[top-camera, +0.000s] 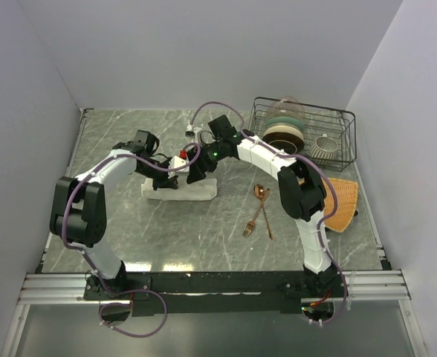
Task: Fold the napkin into a case and place the utensils inside
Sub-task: Turn over the smaller rectangle folded napkin at the center of the board.
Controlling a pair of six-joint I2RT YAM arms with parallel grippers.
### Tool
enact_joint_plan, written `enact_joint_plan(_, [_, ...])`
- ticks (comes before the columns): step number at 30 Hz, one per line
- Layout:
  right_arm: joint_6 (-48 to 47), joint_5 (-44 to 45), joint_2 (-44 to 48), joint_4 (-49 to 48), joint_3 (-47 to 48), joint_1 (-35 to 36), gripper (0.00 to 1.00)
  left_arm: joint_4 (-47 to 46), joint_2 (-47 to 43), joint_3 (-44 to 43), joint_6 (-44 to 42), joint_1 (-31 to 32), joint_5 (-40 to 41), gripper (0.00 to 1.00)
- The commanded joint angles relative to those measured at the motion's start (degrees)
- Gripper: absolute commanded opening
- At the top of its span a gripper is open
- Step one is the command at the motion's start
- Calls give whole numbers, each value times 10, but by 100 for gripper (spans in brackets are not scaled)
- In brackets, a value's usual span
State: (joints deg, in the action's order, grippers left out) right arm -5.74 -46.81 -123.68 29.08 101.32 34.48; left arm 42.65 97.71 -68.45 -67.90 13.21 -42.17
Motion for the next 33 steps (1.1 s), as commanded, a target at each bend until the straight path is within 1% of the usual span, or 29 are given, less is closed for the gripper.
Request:
enact_joint_plan(1, [20, -34, -14, -21, 8, -2, 74, -8, -36, 9, -47, 2, -41, 1])
enact_joint_plan(7, [28, -54, -14, -17, 6, -6, 75, -6, -44, 15, -58, 2, -47, 1])
enact_joint_plan(13, [9, -64, -7, 0, 6, -7, 79, 0, -48, 17, -74, 2, -50, 1])
enact_joint_plan(17, [-14, -45, -4, 16, 5, -2, 79, -4, -52, 20, -78, 1, -57, 1])
enact_joint_plan(21, [6, -44, -19, 11, 5, -6, 79, -24, -74, 38, -89, 1, -63, 1])
enact_joint_plan(26, [3, -48, -21, 12, 12, -6, 77, -12, -79, 42, -100, 1, -67, 1])
enact_joint_plan(29, [9, -57, -25, 15, 18, -6, 74, -22, -87, 49, -99, 1, -72, 1])
enact_joint_plan(31, [15, -72, -28, 15, 19, -5, 73, -43, -98, 60, -96, 1, -73, 1])
enact_joint_plan(33, [11, -75, -26, 18, 19, -3, 73, -43, -98, 60, -97, 1, -74, 1])
